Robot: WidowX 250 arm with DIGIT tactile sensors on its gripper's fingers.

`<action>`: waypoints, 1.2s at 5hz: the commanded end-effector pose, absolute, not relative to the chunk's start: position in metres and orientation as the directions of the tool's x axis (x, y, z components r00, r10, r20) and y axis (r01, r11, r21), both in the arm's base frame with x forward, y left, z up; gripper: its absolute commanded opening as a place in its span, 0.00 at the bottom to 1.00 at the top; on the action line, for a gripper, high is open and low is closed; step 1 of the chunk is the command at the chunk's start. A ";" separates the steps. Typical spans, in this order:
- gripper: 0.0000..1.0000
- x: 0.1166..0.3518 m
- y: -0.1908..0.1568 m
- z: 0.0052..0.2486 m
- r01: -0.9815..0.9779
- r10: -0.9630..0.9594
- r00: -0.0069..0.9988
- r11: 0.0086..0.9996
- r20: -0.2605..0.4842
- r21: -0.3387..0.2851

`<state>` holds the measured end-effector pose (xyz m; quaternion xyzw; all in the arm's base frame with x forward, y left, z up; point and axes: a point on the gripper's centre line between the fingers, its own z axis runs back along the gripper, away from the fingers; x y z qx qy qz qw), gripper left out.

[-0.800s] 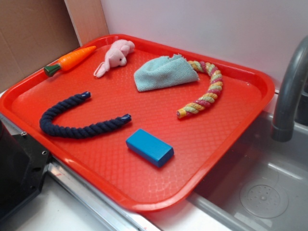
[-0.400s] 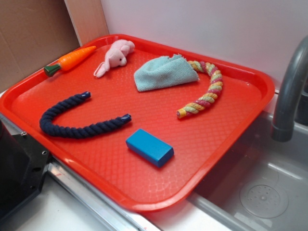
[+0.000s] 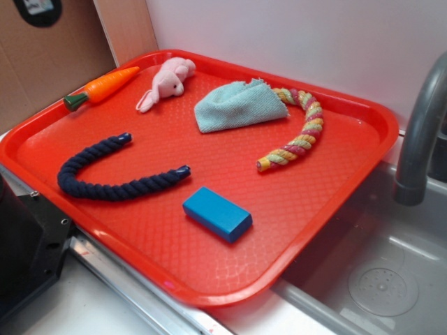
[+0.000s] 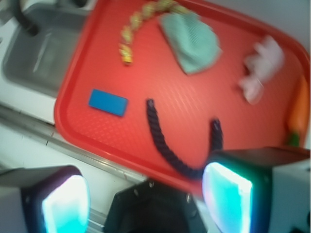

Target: Grab the blue block.

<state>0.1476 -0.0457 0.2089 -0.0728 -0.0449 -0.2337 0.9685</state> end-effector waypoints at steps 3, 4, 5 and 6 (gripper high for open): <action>1.00 0.158 -0.114 0.151 0.955 -0.942 0.284 0.294 0.178 0.032; 1.00 0.165 -0.123 0.128 0.957 -0.954 0.271 0.281 0.131 0.067; 1.00 0.172 -0.126 0.108 0.958 -0.959 0.263 0.272 0.101 0.090; 1.00 0.175 -0.130 0.082 0.975 -0.974 0.211 0.215 0.080 0.054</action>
